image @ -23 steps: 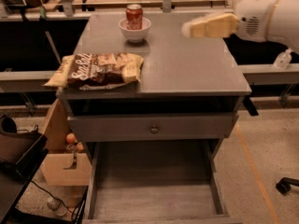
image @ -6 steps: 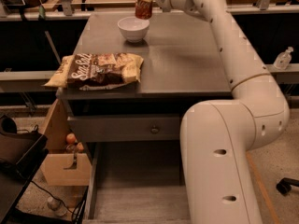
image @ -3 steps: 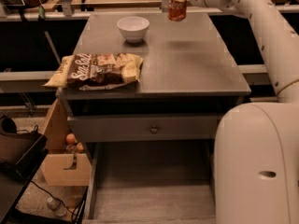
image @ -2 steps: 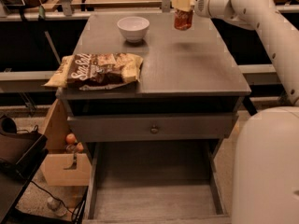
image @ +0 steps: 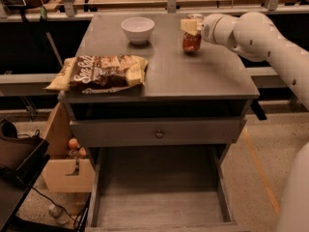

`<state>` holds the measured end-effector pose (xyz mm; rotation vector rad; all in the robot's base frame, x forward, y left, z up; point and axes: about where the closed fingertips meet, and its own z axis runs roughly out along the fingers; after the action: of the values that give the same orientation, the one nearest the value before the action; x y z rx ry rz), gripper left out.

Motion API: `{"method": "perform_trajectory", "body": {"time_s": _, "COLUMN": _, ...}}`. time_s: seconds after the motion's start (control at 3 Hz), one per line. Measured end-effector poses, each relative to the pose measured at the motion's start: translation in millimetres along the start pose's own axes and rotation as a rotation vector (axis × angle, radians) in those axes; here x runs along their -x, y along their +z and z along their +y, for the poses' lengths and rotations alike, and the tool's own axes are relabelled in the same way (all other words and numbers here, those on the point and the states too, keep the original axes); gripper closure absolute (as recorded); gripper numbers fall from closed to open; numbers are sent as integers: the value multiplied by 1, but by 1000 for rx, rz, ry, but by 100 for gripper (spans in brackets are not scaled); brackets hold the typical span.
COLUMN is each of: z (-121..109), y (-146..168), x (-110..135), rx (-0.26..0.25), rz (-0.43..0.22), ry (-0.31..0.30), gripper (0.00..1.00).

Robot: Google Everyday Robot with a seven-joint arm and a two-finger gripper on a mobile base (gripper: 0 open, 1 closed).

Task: Pick coke can from white bowl and place on counter

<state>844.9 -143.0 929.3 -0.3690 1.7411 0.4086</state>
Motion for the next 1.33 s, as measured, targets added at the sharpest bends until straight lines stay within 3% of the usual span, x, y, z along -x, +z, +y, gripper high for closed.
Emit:
{"method": "perform_trajectory", "body": {"time_s": 0.33, "z": 1, "y": -5, "x": -31, "rx": -44, "rz": 23, "ry": 7, "gripper": 100}}
{"method": "perform_trajectory", "body": {"time_s": 0.67, "z": 2, "y": -6, "x": -33, "rx": -51, "rz": 26, "ry": 8, "gripper": 86}}
{"method": "perform_trajectory", "body": {"time_s": 1.33, "z": 2, "y": -6, "x": -30, "rx": -51, "rz": 27, "ry": 8, "gripper": 38}}
